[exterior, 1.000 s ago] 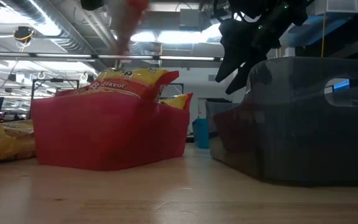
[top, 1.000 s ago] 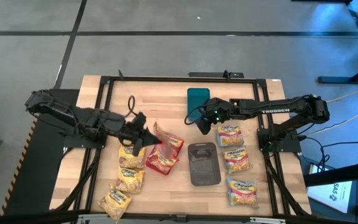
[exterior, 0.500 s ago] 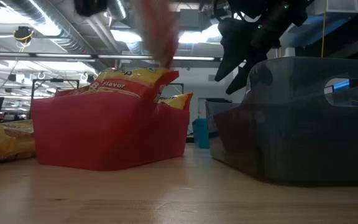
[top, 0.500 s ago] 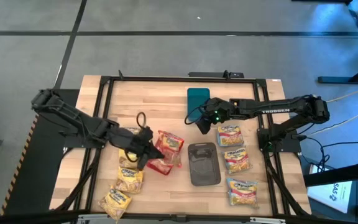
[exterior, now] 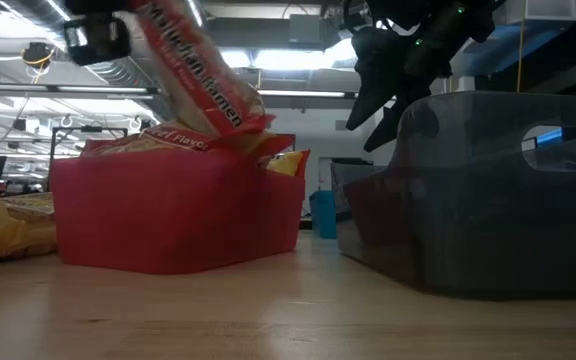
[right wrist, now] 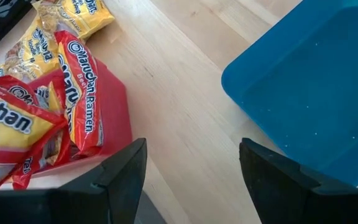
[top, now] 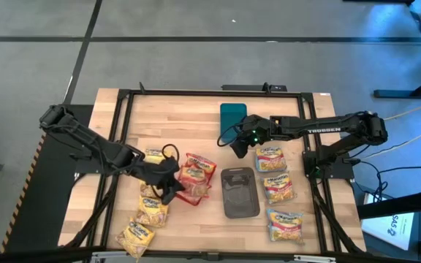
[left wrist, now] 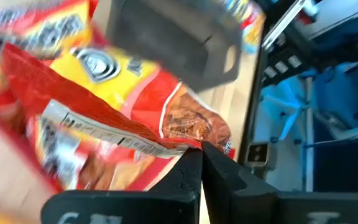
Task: Sort Maruchan noodles
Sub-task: Put the red bag into the red bin
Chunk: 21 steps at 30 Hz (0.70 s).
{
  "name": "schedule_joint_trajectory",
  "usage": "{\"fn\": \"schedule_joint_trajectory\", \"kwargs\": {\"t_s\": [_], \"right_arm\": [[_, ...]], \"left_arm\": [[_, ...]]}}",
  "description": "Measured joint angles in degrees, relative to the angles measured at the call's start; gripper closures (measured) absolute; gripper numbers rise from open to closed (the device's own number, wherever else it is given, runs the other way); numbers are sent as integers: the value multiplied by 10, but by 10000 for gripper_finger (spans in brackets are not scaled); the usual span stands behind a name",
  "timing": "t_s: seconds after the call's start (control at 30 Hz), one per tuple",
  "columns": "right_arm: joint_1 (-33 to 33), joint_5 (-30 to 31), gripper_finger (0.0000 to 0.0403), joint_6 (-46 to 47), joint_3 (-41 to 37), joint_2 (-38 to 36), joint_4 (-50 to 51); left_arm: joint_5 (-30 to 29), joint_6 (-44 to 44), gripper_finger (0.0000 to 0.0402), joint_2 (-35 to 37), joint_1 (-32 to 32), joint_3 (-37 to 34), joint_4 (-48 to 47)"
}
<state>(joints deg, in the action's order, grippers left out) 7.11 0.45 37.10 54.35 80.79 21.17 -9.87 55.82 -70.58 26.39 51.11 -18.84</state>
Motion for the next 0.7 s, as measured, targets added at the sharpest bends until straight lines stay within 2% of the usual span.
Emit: {"fn": "schedule_joint_trajectory", "kwargs": {"t_s": [0.47, 0.7], "right_arm": [[0, 0, 150, -3, 0, 0, -1], [0, 0, 150, -3, 0, 0, 0]], "left_arm": [[26, 98, 401, -29, 36, 0, -150], [22, 98, 401, -72, 35, 0, -158]]}}
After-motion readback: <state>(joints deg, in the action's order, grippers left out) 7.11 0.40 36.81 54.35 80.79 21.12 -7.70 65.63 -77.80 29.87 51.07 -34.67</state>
